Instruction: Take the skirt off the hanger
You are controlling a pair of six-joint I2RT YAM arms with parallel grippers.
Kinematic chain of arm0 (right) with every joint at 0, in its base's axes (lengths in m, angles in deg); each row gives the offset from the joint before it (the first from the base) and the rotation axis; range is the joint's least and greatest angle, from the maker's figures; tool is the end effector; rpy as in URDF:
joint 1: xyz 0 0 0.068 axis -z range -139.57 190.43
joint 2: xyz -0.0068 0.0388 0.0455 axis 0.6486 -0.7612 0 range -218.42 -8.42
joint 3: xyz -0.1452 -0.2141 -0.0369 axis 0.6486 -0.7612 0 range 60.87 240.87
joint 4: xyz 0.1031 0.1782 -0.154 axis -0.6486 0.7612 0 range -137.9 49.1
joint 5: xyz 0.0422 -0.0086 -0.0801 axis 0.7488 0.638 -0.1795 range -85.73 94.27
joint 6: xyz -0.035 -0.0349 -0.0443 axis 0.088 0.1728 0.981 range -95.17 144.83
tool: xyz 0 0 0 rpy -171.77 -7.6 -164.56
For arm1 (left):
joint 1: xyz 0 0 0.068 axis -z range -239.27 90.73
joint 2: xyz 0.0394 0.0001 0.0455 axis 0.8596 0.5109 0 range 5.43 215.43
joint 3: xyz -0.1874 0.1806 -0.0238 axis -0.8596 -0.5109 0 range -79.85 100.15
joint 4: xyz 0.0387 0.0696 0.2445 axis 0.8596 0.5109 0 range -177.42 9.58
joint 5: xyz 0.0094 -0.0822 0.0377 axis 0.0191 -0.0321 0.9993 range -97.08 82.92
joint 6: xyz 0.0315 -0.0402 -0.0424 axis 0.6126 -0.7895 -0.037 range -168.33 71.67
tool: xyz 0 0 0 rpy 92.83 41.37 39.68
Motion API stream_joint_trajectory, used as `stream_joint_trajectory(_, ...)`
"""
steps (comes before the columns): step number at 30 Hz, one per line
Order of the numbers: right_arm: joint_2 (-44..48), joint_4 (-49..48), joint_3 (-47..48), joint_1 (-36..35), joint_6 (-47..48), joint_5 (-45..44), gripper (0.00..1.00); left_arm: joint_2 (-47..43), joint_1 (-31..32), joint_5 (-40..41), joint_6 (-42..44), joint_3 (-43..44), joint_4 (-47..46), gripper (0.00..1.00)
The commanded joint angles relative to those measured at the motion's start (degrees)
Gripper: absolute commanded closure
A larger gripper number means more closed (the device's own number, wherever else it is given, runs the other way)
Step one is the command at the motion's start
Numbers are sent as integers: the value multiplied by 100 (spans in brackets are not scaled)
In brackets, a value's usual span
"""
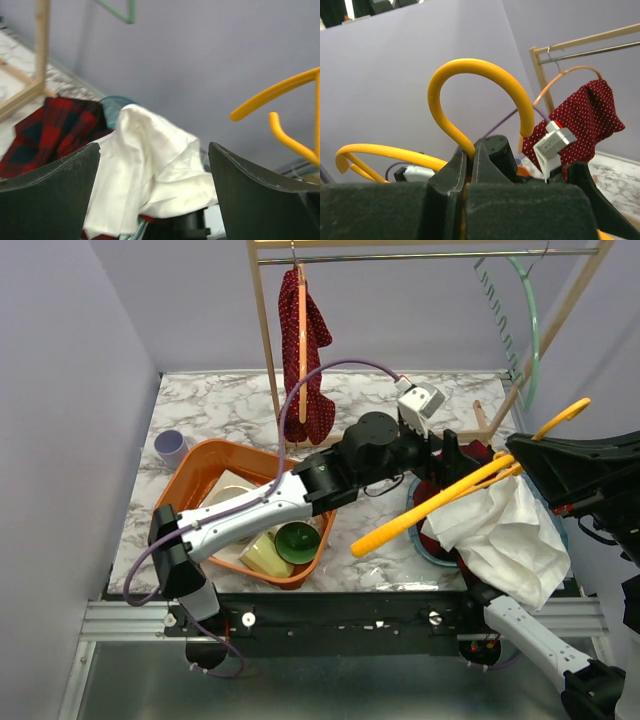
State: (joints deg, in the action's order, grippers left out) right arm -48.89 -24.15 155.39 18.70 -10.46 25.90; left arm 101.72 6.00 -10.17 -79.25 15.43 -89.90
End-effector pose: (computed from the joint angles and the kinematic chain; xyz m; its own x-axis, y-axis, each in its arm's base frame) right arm 0.0178 0.0280 0.5689 0.0129 0.5833 -0.8122 -0.7931 0.5007 0.3470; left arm 0.1713 -0.3787 0.4232 -0.4684 -0.2095 -0.8583 0.8030 0.3043 -0.5125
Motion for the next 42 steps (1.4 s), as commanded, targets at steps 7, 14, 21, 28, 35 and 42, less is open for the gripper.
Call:
stream_joint_trajectory(7,-40,752,-83,20,856,1792,99,-1718,-1008,793,568,120,2241,1)
stream_joint_trajectory(14,-180,1588,-416,12,1840,687,99,-2088,-1122,-182,1035,1290,3508,2)
stream_joint_trajectory(21,-646,1712,-724,20,1824,-255,99,-2071,-938,-1211,955,1361,3904,12)
stream_joint_trajectory(28,-1033,1677,-575,20,1841,-616,99,-1816,-622,-1299,1571,1747,4536,12)
stream_joint_trajectory(35,-1051,1449,-593,20,1718,-467,100,-1701,-560,-772,1975,1722,4827,13)
stream_joint_trajectory(42,-1024,1413,-654,20,1762,-493,100,-1649,-551,-877,2213,1572,4775,37)
